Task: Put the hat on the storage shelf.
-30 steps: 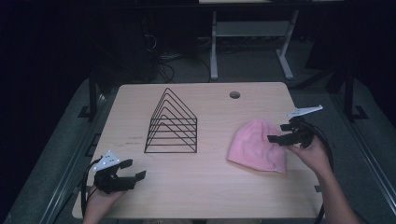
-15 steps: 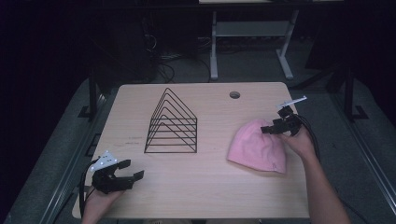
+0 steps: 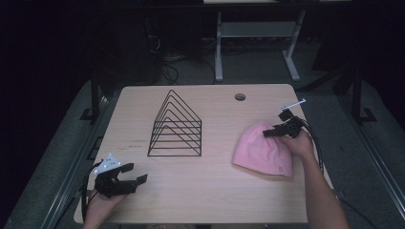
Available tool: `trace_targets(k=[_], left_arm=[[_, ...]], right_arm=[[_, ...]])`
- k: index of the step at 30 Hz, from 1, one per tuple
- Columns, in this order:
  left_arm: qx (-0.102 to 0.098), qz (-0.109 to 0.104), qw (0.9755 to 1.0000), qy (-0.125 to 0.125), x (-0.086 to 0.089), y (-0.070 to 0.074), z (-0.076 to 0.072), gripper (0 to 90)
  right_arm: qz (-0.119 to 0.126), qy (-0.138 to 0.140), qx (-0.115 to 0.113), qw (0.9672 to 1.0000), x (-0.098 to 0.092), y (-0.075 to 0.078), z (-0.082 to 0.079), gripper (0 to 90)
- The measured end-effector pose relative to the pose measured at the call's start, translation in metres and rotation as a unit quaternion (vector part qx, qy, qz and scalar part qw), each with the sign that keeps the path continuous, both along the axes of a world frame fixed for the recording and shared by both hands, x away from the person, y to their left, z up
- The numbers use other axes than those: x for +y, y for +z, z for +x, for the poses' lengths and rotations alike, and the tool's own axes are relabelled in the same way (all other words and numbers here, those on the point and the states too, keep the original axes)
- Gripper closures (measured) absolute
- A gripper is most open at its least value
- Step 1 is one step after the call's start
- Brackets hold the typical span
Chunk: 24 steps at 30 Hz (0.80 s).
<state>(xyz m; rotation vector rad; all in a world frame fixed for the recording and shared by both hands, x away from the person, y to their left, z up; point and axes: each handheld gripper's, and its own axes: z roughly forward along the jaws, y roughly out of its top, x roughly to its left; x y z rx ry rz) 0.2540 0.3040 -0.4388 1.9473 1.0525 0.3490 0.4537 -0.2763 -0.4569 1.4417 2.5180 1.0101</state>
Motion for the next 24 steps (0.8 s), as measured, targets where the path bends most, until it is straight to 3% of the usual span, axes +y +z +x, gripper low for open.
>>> trace_targets(k=[1, 5, 10, 16, 24], left_arm=[[0.000, 0.003, 1.0000, -0.002, 0.000, -0.001, 0.000, 23.4], [0.000, 0.003, 1.0000, -0.003, -0.001, 0.000, 0.000, 23.4], [-0.006, 0.005, 1.0000, -0.004, -0.001, 0.003, -0.002, 23.4], [-0.011, 0.005, 0.9999, -0.003, -0.003, 0.005, -0.004, 23.4], [-0.014, 0.005, 0.9999, -0.007, -0.006, 0.008, -0.008, 23.5]], right_arm=[[0.003, 0.003, 0.002, 1.0000, 0.000, -0.001, -0.002, 60.4], [0.002, 0.007, -0.010, 0.9999, -0.001, 0.003, -0.008, 67.7], [0.009, 0.012, -0.024, 0.9996, 0.000, 0.011, -0.020, 71.2], [0.020, 0.028, -0.047, 0.9983, 0.005, 0.034, -0.042, 72.1], [0.031, 0.052, -0.107, 0.9924, 0.013, 0.071, -0.075, 73.1]])
